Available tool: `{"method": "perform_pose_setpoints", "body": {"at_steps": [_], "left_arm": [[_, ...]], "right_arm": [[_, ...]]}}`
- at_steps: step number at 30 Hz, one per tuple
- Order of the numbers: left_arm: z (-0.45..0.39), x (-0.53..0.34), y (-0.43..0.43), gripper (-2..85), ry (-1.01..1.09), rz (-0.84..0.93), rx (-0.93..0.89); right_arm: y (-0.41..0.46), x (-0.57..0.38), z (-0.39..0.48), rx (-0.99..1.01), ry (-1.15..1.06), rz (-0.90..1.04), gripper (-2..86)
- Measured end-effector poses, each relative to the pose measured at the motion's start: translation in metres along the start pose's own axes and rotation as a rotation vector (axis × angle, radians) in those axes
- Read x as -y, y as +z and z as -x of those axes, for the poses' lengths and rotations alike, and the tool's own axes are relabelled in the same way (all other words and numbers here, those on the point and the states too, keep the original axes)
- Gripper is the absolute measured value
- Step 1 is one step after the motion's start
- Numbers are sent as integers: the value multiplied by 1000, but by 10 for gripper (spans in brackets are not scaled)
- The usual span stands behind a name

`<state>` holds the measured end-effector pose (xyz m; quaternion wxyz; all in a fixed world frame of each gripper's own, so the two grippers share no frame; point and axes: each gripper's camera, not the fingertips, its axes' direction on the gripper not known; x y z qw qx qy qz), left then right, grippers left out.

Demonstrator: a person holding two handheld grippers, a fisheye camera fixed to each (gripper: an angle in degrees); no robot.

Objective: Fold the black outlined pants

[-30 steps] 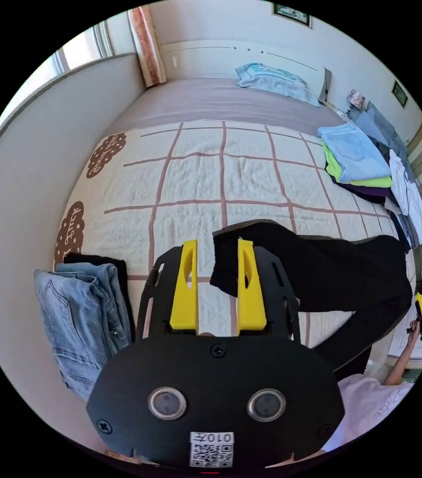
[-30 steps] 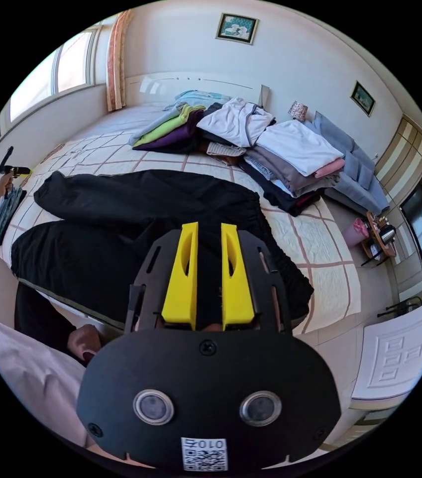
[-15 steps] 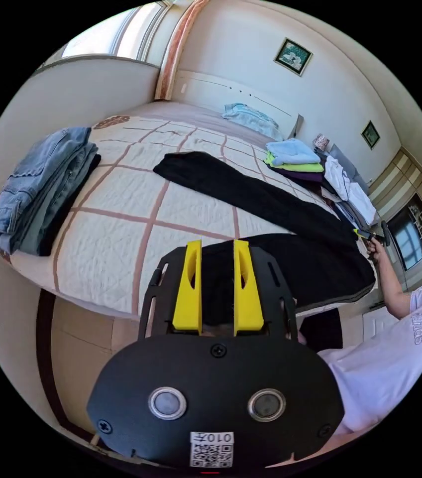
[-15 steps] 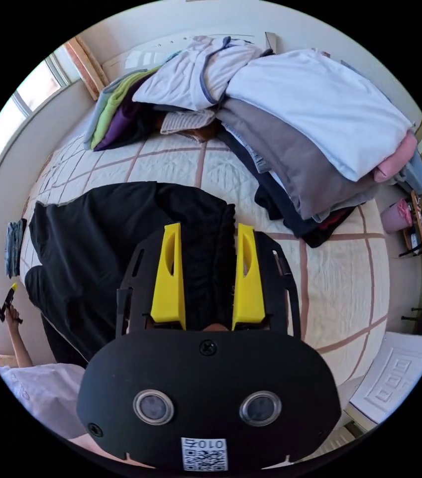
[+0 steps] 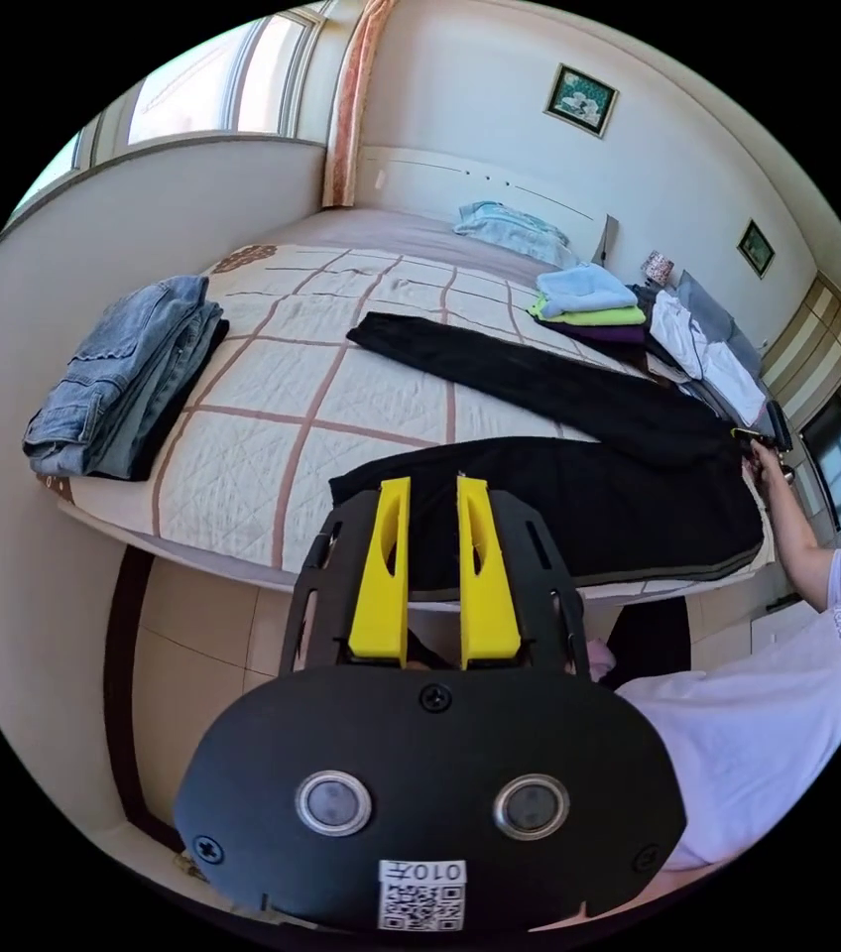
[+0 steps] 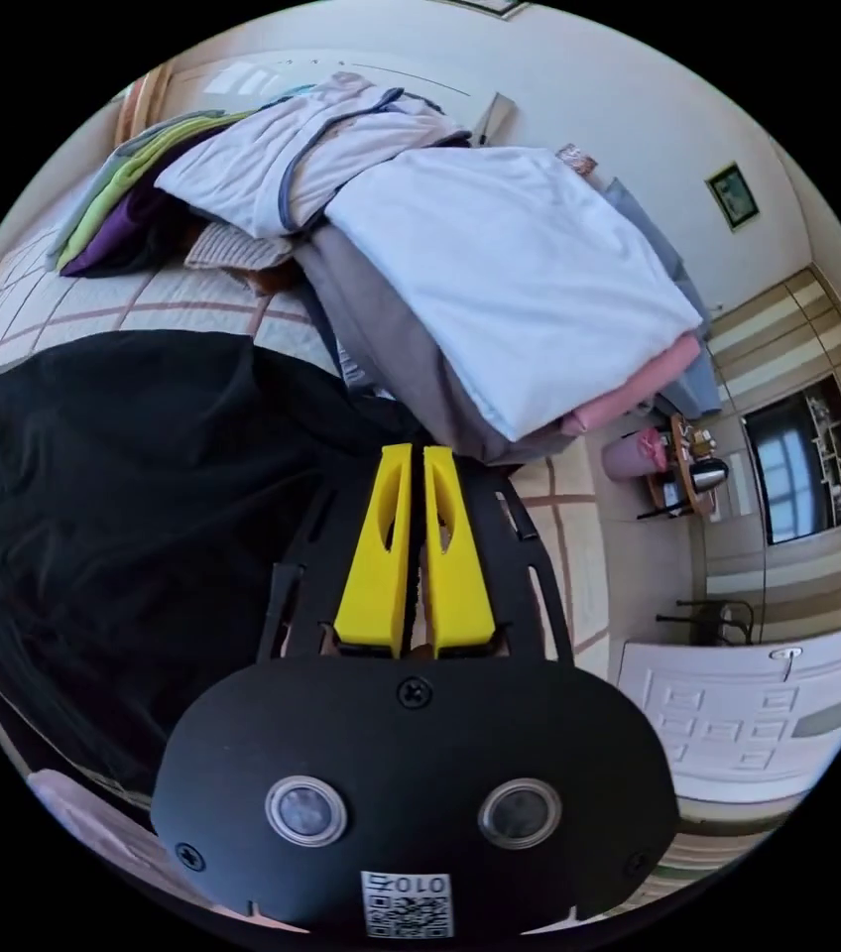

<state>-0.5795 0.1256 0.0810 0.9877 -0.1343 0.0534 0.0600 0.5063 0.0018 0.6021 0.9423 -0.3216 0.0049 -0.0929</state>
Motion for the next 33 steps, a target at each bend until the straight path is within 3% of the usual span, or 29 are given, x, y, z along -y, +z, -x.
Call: {"method": "perform_pose_setpoints", "body": {"at_steps": [3, 7, 9, 11, 13, 17, 21, 27, 33], "left_arm": [[-16, -4, 21, 104, 22, 36, -2], [-15, -28, 41, 127, -4, 97, -7], [-12, -44, 44, 136, 3, 120, 32], [-10, -61, 46, 143, 21, 142, 49], [0, -85, 55, 150, -31, 191, 66], [29, -117, 65, 161, -194, 157, 29], [49, -124, 71, 170, -239, 98, -8], [68, -134, 97, 164, -265, 107, -74], [70, -148, 115, 124, -274, 108, -79]], "right_arm": [[18, -11, 1, 114, -35, 105, 80], [-30, -67, -32, 138, 201, -147, 101], [-64, -105, -31, 258, 211, -282, 103], [-105, -161, 11, 508, 12, -450, 97], [-125, -202, 64, 580, -140, -527, 95], [-136, -262, 201, 630, -379, -497, 107], [-141, -273, 272, 714, -443, -435, 112], [-151, -288, 334, 621, -600, -376, 116], [-134, -324, 376, 399, -737, -296, 120]]}}
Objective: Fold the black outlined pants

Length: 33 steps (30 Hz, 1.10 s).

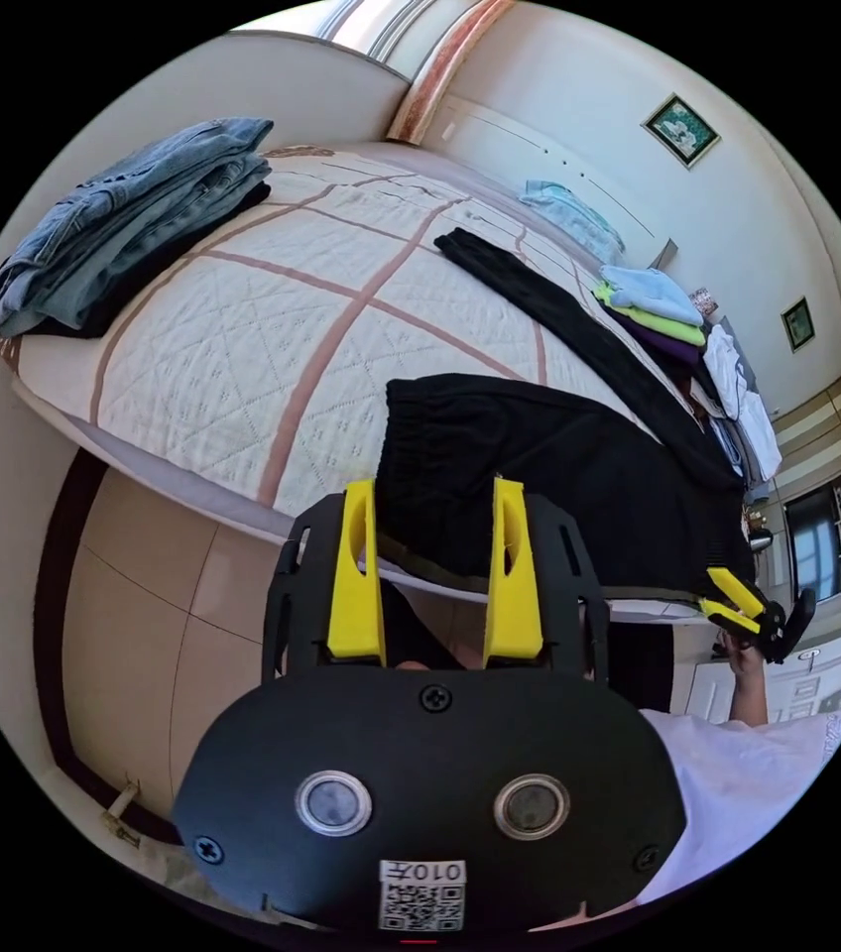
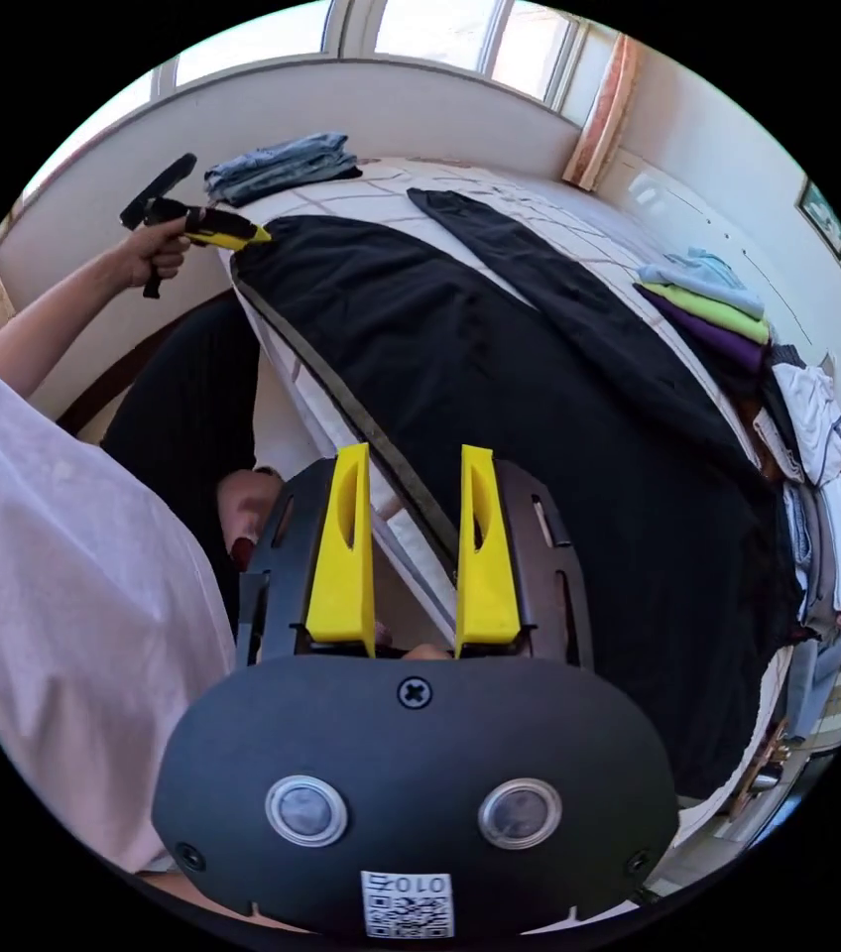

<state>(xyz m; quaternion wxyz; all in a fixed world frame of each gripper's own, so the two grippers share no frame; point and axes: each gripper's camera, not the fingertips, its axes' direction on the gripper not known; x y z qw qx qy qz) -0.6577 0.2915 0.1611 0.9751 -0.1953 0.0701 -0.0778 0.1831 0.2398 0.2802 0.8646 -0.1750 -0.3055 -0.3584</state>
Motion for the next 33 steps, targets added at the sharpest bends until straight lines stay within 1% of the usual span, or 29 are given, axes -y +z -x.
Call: {"method": "perform_pose_setpoints", "body": {"at_steps": [4, 6, 9, 10, 12, 13, 14, 16, 17, 19, 22, 24, 25, 26, 27, 28, 29, 30, 31, 32, 33], "left_arm": [[-7, 4, -27, 57, 85, -49, 28], [-6, 13, -38, 41, 138, -55, -2], [13, 31, -54, 21, 152, -74, -98], [29, 37, -64, 17, 128, -98, -136], [54, 44, -72, 14, 92, -118, -221], [67, 50, -65, 13, 85, -75, -238], [72, 54, -58, 13, 82, -38, -221], [95, 57, -18, 15, 31, 117, -123], [100, 54, -11, 16, 14, 122, -117], [108, 39, 2, 24, -13, 47, -157], [104, 22, 6, 48, -9, -28, -113], [107, 14, 2, 71, -54, -64, -70], [110, 8, -7, 87, -96, -96, -20], [111, 4, -13, 96, -113, -116, 5], [111, -4, -24, 103, -135, -166, 42], [107, -10, -32, 109, -129, -207, 55], [104, -11, -33, 111, -115, -209, 54], [97, -8, -27, 116, -84, -164, 41], [92, -1, -14, 120, -60, -103, 22], [89, 2, -8, 122, -50, -85, 14], [84, 7, 4, 125, -39, -62, 1]], "right_arm": [[11, -2, 9, -102, -11, 48, 100], [11, -1, 13, -123, -41, 60, 82], [-4, 0, 21, -54, -129, 72, 43], [-16, 0, 23, -15, -143, 35, 39], [-29, -2, 22, 14, -115, -33, 34], [-29, -3, 20, 48, -97, -43, 33], [-23, -3, 17, 103, -89, -41, 32], [-10, -3, 19, 190, -116, -6, 32], [-1, -5, 22, 189, -136, 28, 32], [4, -13, 22, 161, -135, 30, 35], [-13, -29, 1, 228, -79, -47, 53], [-34, -45, -26, 240, 8, -73, 80], [-52, -65, -52, 200, 113, -111, 98], [-70, -93, -84, 127, 259, -154, 103], [-79, -111, -103, 84, 352, -170, 105], [-94, -152, -140, -14, 562, -182, 111], [-109, -200, -172, -124, 779, -196, 118], [-116, -225, -187, -170, 891, -202, 123], [-129, -270, -211, -209, 1072, -203, 130], [-138, -305, -228, -217, 1173, -223, 134], [-140, -319, -235, -214, 1216, -225, 134]]}}
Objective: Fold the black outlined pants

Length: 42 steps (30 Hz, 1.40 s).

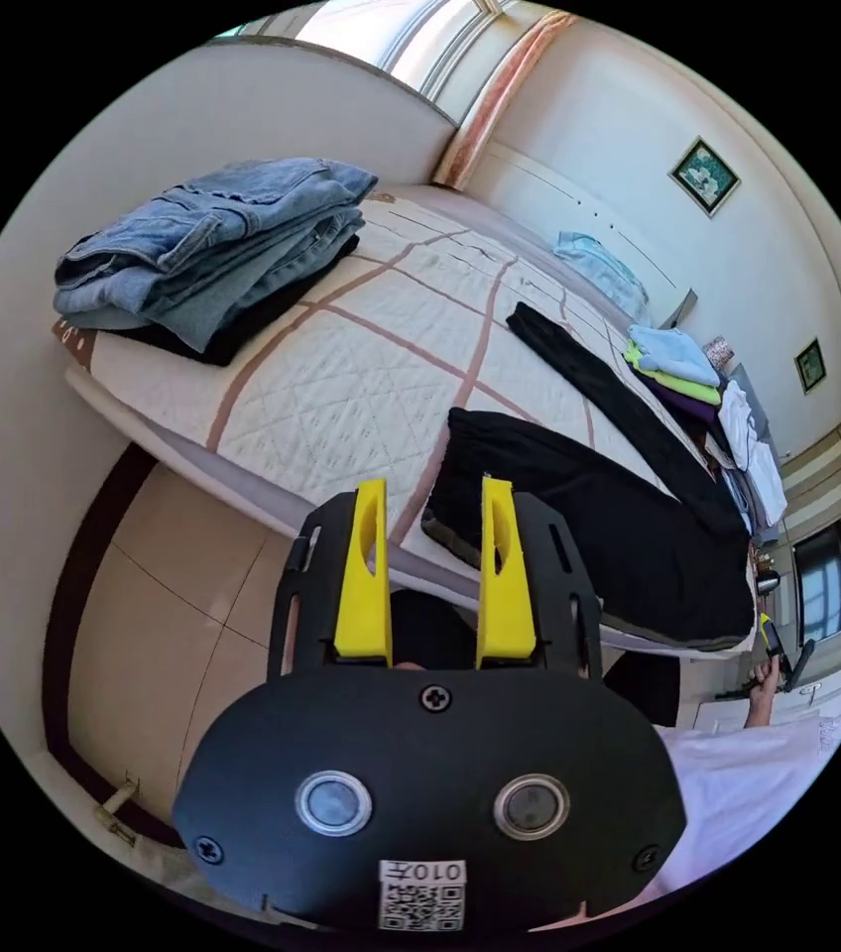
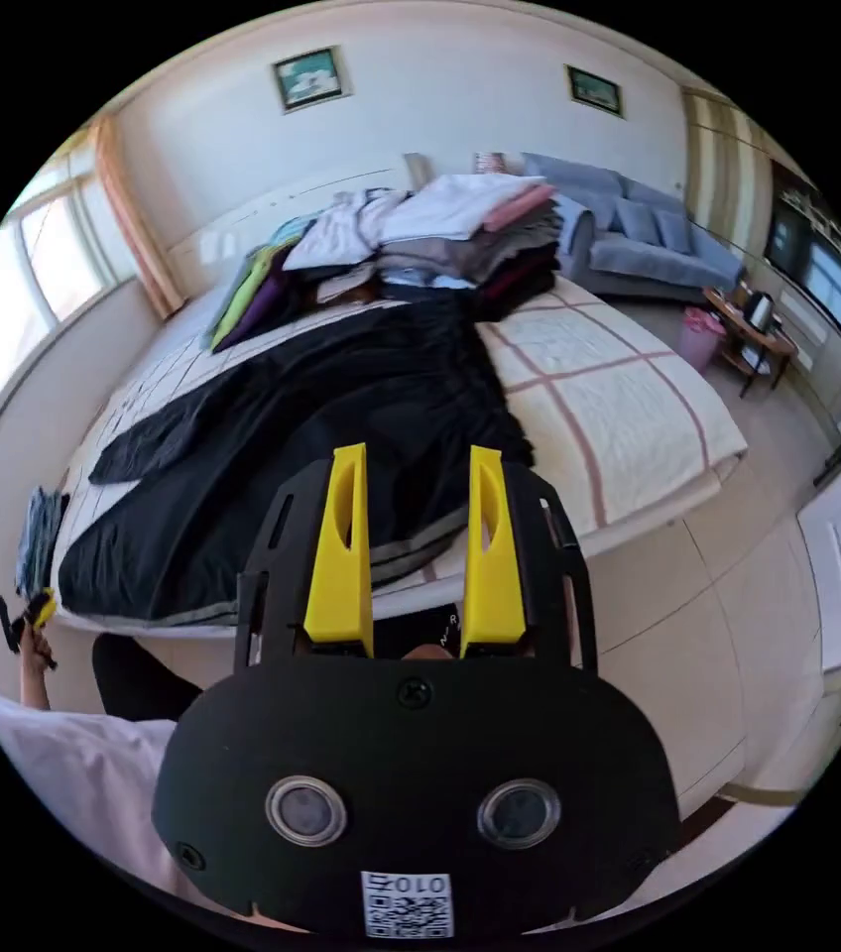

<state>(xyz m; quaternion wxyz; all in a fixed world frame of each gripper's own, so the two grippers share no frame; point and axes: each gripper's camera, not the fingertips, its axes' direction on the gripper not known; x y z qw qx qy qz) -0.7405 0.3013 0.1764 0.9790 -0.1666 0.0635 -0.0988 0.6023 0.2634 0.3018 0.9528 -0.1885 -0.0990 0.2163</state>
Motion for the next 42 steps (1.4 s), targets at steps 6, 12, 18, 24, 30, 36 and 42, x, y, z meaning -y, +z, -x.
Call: {"method": "perform_pose_setpoints", "body": {"at_steps": [6, 12, 18, 24, 30, 36, 42], "left_arm": [[-27, 24, 36, 113, -42, 44, 97], [-28, 32, 21, 58, -7, -4, 99], [-28, 54, 44, 55, 25, 81, 75], [-6, 57, 21, 91, -114, 6, 100], [-62, 147, 5, 106, 36, -126, 90], [-129, 313, 94, 122, 153, -59, 45], [-141, 412, 181, 128, 105, 131, 55]], "right_arm": [[49, 17, -74, 226, 185, 99, 105], [13, 10, -102, 137, 192, 57, 56], [40, -1, -147, 232, 194, 168, 79], [-24, -6, -136, 100, 193, -131, 123], [-18, 44, -53, 183, -54, -157, 121], [43, 82, 39, 244, -199, -13, 118], [52, 87, 79, 193, -283, 21, 113]]}}
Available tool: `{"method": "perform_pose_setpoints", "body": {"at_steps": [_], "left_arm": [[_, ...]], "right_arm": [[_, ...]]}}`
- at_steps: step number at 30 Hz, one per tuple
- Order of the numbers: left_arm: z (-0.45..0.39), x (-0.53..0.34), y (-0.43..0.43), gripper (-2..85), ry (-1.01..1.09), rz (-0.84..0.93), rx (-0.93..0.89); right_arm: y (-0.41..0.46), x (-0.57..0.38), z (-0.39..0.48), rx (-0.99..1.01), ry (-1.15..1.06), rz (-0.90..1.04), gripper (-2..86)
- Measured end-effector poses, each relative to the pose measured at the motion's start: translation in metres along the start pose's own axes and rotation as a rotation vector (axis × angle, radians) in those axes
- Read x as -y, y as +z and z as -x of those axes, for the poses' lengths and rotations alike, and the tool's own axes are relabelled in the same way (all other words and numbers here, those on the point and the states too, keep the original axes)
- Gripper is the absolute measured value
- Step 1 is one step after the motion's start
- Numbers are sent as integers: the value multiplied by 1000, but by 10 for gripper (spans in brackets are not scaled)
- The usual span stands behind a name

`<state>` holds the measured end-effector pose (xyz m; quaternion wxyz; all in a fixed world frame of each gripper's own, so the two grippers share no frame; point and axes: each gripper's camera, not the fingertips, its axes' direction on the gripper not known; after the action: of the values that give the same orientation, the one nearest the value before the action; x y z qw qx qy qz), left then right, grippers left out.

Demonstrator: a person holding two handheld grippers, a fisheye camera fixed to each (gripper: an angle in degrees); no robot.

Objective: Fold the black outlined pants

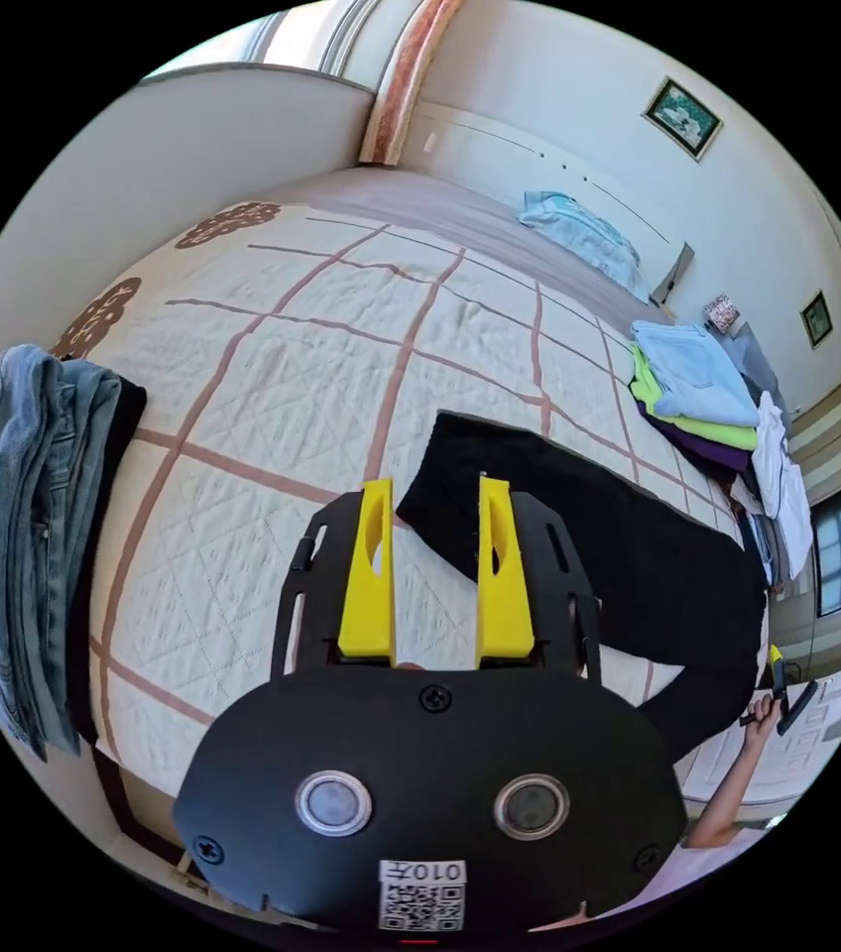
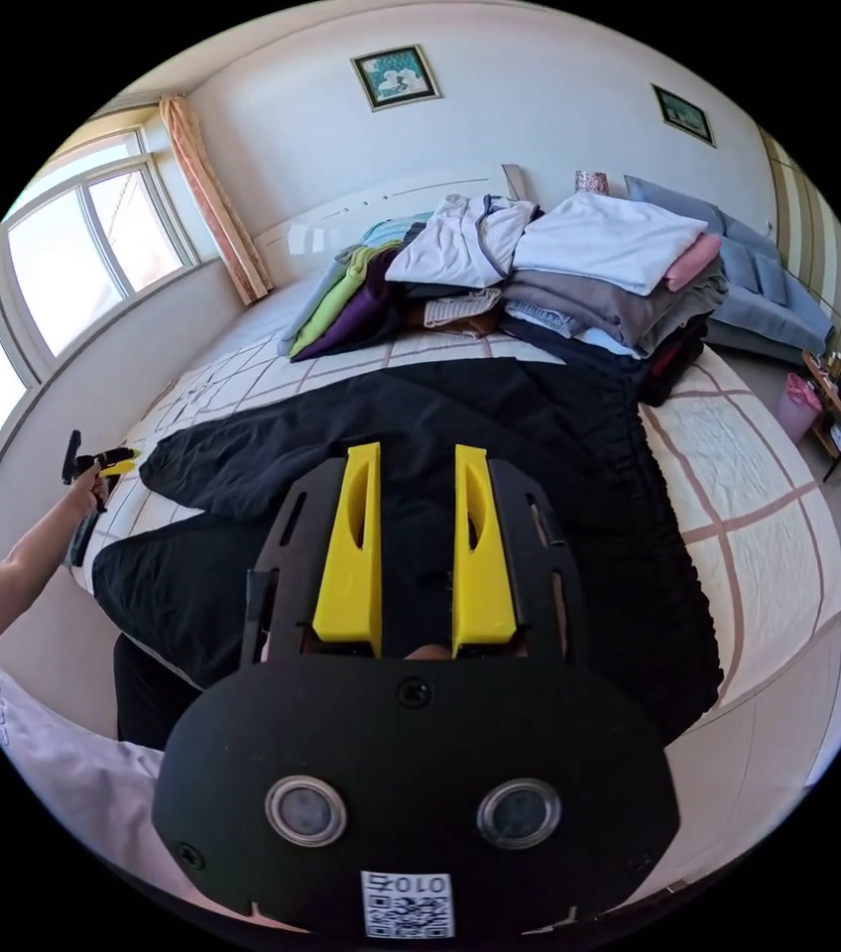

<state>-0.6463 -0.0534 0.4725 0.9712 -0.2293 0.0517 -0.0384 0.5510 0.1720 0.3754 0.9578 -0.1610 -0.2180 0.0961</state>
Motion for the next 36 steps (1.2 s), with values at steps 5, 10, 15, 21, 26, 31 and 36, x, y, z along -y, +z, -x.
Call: {"method": "perform_pose_setpoints", "body": {"at_steps": [5, 10, 15, 21, 26, 31, 36], "left_arm": [[-19, 35, 27, 100, 97, 106, 66], [-16, 62, -3, 32, 110, -33, 24], [-4, 97, -16, 19, 7, -117, 107], [-28, 125, -9, 48, 37, -55, 153], [-52, 89, -54, 72, 61, -262, 222], [-80, 108, -19, 81, 201, -26, 138], [-115, 130, -26, 82, 222, -72, 109]], "right_arm": [[6, 3, -6, 6, 38, 16, 104], [25, 14, -6, -6, 40, 51, 96], [48, 27, -1, -1, 22, 120, 95], [64, 43, 10, -46, -33, 154, 104], [70, 79, -10, -118, -18, 135, 111], [127, 114, -56, -39, 101, 401, 117], [82, 145, -48, -59, 75, 134, 111]]}}
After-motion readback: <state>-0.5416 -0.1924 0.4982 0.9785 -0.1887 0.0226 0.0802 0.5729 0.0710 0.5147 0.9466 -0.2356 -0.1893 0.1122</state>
